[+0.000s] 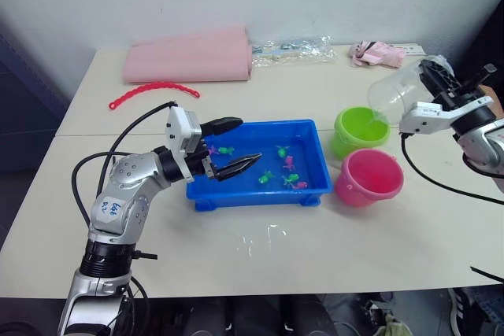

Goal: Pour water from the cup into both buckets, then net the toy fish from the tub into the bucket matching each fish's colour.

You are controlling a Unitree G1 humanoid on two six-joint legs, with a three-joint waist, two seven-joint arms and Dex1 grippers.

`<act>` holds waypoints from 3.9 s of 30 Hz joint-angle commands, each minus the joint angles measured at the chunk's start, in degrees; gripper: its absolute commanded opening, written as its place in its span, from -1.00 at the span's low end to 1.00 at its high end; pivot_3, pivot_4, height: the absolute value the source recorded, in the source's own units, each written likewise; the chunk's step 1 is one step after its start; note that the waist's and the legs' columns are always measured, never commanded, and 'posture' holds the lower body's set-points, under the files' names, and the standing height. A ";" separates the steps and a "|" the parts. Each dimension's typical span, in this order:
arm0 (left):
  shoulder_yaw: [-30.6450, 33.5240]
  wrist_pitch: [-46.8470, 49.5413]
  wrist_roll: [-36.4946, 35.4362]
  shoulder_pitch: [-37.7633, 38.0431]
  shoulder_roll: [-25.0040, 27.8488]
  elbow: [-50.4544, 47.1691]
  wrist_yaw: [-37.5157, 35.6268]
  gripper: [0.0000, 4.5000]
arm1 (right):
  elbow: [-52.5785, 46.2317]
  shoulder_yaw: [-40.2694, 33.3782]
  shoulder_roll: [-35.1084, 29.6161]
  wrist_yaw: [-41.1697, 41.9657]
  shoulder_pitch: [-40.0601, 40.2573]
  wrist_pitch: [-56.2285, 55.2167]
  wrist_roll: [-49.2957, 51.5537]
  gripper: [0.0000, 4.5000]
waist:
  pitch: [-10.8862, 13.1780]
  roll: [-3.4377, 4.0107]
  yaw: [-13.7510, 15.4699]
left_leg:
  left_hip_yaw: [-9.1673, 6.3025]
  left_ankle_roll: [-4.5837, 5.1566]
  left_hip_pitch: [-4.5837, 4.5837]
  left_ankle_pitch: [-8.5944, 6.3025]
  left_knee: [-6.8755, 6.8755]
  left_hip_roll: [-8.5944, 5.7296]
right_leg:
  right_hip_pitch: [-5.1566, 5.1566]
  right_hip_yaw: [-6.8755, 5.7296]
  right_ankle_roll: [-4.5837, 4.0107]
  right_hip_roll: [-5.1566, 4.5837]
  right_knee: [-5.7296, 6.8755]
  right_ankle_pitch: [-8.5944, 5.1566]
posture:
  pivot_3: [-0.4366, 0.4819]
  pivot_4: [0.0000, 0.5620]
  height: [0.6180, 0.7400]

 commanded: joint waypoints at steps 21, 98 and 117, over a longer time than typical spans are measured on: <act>2.64 6.95 -10.63 0.29 5.28 -8.22 -6.91 1.00 | 1.18 -40.08 14.03 41.21 11.75 30.55 67.33 -0.98 | 0.01 -0.02 0.45 | -0.24 0.09 -0.13 0.01 0.12 0.02 | 0.11 -0.11 0.04 0.01 0.25 0.03 | -0.05 -0.47 1.00; 33.57 17.43 1.64 33.00 7.83 -2.69 38.14 1.00 | -48.43 -18.72 25.12 94.31 35.83 20.68 77.32 0.97 | -0.17 -0.75 -1.66 | -0.86 0.38 0.54 -0.93 -0.05 0.32 | 1.31 -0.70 -0.40 -0.55 -0.60 -0.09 | -0.05 -0.47 1.00; 16.20 18.71 13.37 -0.59 10.15 42.00 34.60 1.00 | -56.71 -23.47 21.56 87.49 45.72 22.70 76.99 0.97 | 0.00 -0.84 0.89 | -1.12 -0.08 0.45 -0.24 -0.18 -0.25 | 1.05 -1.59 -0.19 -0.93 -0.17 -0.16 | -0.05 -0.47 1.00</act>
